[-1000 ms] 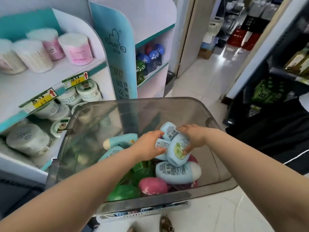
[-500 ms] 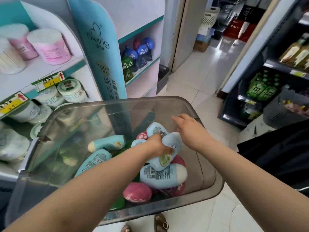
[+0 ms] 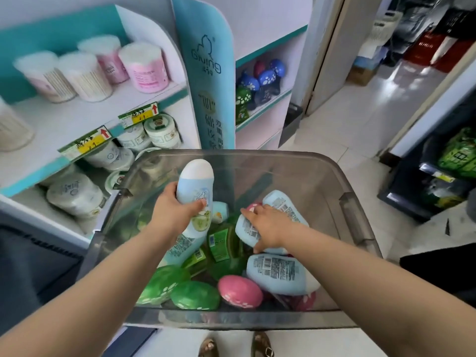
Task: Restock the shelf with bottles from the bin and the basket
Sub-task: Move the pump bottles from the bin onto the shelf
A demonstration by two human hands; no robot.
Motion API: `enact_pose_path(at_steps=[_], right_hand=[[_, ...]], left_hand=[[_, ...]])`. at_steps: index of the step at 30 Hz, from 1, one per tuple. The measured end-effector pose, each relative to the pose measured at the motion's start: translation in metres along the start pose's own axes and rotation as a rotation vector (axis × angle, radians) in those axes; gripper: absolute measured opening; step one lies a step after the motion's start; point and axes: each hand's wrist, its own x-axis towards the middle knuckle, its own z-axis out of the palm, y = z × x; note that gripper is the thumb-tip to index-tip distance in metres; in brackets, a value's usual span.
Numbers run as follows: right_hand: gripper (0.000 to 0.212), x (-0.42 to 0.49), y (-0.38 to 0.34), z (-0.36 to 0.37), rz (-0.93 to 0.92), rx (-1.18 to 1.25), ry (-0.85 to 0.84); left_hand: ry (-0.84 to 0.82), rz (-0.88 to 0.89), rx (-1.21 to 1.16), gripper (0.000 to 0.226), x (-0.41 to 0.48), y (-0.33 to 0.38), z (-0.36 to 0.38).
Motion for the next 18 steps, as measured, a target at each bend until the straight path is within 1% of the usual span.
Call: enact_pose_path(at_steps=[2, 3, 7, 9, 11, 13, 15, 18], right_hand=[[0.112, 0.003, -0.005, 0.000, 0.014, -0.017, 0.008], [0.107, 0.004, -0.006, 0.000, 0.024, -0.011, 0.020], [0.075, 0.003, -0.011, -0.003, 0.087, 0.074, 0.042], [0.068, -0.004, -0.012, -0.007, 0.107, 0.113, 0.059], [0.066, -0.015, -0.008, -0.017, 0.127, 0.181, 0.132], [0.060, -0.032, -0.005, -0.033, 0.151, 0.291, 0.290], [0.054, -0.053, -0.010, -0.051, 0.122, 0.416, 0.538], [0.051, -0.081, -0.036, -0.067, -0.041, 0.470, 0.962]], left_hand=[[-0.005, 0.031, 0.001, 0.050, -0.005, -0.001, -0.009], [-0.007, 0.051, 0.003, 0.050, -0.008, -0.001, -0.012], [-0.021, 0.081, 0.021, 0.054, -0.013, -0.004, -0.020], [-0.042, 0.071, -0.010, 0.055, -0.015, -0.006, -0.024], [-0.055, 0.051, -0.066, 0.054, -0.016, -0.008, -0.029], [-0.066, 0.029, -0.123, 0.049, -0.016, -0.008, -0.035], [-0.092, 0.005, -0.198, 0.043, -0.014, -0.008, -0.039], [-0.170, -0.012, -0.340, 0.040, -0.016, -0.003, -0.043]])
